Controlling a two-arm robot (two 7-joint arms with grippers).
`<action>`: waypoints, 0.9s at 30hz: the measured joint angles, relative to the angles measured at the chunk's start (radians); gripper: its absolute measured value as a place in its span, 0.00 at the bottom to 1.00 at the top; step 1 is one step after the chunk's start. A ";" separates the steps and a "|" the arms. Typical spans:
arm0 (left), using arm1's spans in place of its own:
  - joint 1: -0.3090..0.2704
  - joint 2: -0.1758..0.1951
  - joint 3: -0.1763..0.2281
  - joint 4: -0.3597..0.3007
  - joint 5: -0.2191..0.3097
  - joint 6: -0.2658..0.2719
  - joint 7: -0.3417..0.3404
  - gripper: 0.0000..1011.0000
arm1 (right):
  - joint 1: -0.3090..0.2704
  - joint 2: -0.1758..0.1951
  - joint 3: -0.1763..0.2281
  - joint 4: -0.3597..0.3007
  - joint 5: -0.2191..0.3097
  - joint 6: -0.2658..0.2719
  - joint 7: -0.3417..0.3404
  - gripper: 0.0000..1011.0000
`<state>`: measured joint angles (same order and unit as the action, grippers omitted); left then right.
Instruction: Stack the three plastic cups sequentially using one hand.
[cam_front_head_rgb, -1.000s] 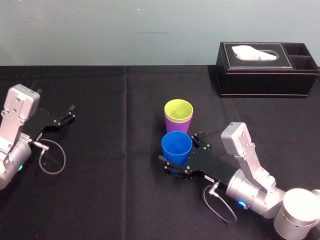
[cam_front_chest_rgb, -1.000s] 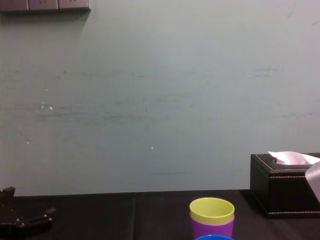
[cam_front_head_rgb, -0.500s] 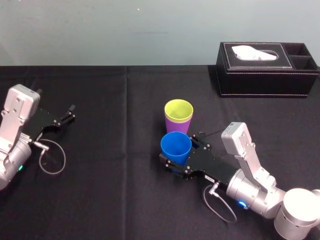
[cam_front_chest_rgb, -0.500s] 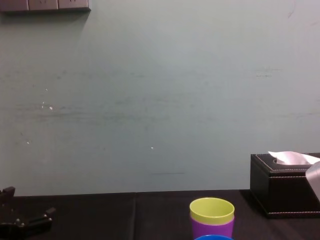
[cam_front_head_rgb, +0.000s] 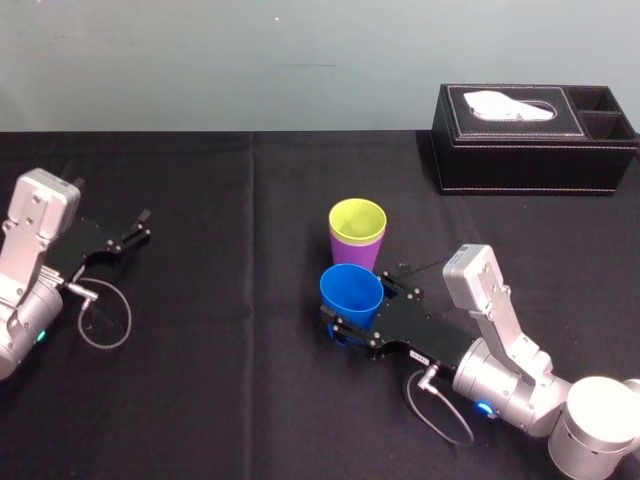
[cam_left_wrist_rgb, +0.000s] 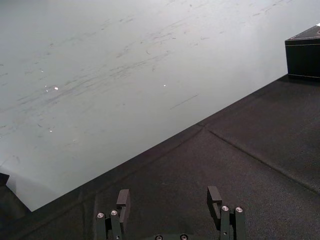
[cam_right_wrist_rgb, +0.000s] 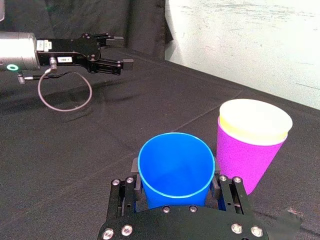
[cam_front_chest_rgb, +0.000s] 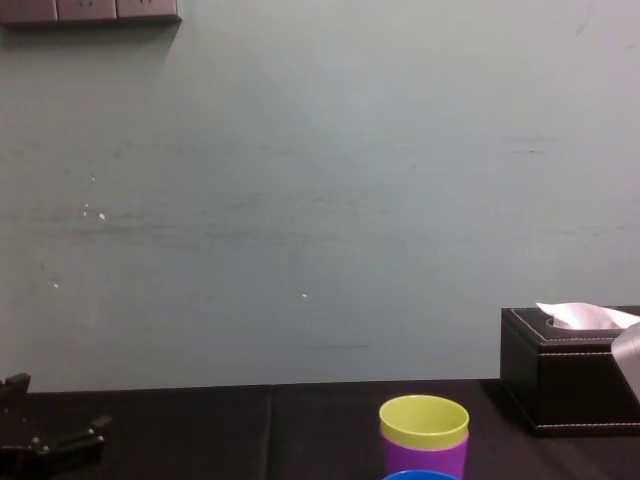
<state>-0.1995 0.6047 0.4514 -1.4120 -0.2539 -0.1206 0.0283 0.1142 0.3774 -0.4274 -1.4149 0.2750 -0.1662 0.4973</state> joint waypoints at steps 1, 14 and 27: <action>0.000 0.000 0.000 0.000 0.000 0.000 0.000 1.00 | 0.000 0.000 0.000 0.000 0.000 0.000 0.000 0.73; 0.000 0.000 0.000 0.000 0.000 0.000 0.000 1.00 | -0.012 0.034 0.015 -0.098 0.021 0.086 -0.002 0.73; 0.000 0.000 0.000 0.000 0.000 0.000 0.000 1.00 | 0.056 0.064 0.035 -0.211 0.086 0.192 -0.001 0.73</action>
<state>-0.1995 0.6047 0.4514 -1.4120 -0.2539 -0.1205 0.0283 0.1699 0.4410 -0.3920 -1.6259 0.3613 0.0258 0.4961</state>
